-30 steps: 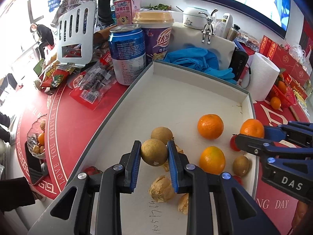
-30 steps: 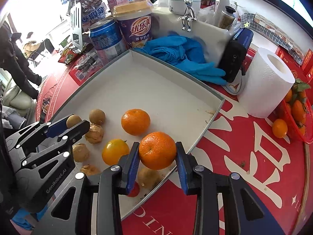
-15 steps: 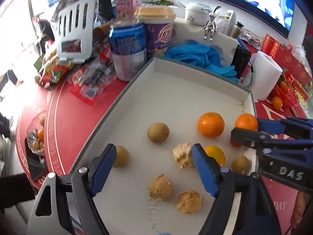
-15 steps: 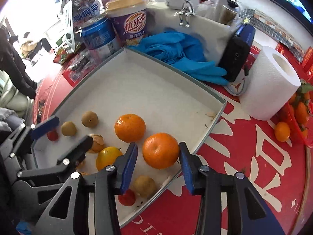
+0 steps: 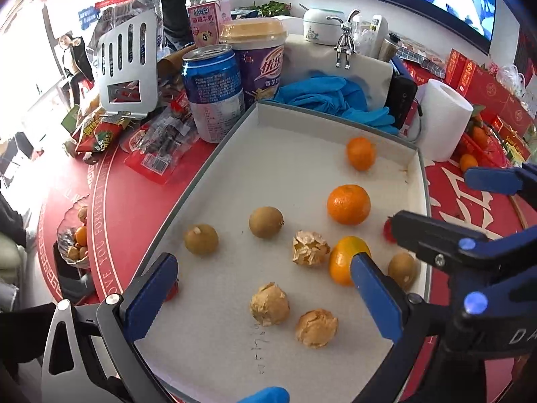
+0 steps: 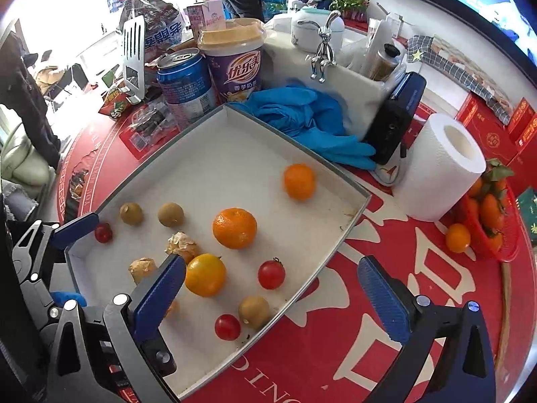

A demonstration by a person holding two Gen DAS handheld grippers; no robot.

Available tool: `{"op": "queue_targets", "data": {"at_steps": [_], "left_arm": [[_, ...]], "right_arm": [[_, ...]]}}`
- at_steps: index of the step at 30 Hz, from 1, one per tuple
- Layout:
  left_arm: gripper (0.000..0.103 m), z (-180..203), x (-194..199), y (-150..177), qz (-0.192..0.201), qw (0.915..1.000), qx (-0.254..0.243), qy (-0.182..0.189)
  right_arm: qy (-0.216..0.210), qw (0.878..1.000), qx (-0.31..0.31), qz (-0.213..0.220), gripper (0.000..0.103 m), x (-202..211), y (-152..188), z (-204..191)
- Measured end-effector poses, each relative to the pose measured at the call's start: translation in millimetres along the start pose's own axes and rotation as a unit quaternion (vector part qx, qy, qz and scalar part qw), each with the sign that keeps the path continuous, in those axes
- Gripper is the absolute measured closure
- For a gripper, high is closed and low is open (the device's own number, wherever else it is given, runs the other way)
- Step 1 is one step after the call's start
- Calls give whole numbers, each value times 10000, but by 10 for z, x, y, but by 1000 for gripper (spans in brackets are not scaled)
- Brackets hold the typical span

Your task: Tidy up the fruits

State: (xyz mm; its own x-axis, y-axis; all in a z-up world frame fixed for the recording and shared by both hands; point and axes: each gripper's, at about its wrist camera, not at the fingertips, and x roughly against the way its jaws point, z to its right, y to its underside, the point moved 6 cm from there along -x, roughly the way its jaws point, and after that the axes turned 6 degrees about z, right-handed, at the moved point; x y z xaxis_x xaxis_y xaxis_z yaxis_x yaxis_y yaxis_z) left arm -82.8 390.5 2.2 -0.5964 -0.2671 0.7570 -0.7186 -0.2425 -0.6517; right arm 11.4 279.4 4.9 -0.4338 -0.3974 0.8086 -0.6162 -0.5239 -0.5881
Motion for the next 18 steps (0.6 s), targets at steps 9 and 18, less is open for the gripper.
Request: {"op": "queue_targets", "data": {"at_steps": [9,18], "left_arm": [[0,41,44,27,-7,9999,-77,-96],[0,108,81,37,48,9997,-194,-131]], "right_arm": [[5,10000,10,-38,0,10,34,12],[48,9999,56,-79,0,15,83,19]]}}
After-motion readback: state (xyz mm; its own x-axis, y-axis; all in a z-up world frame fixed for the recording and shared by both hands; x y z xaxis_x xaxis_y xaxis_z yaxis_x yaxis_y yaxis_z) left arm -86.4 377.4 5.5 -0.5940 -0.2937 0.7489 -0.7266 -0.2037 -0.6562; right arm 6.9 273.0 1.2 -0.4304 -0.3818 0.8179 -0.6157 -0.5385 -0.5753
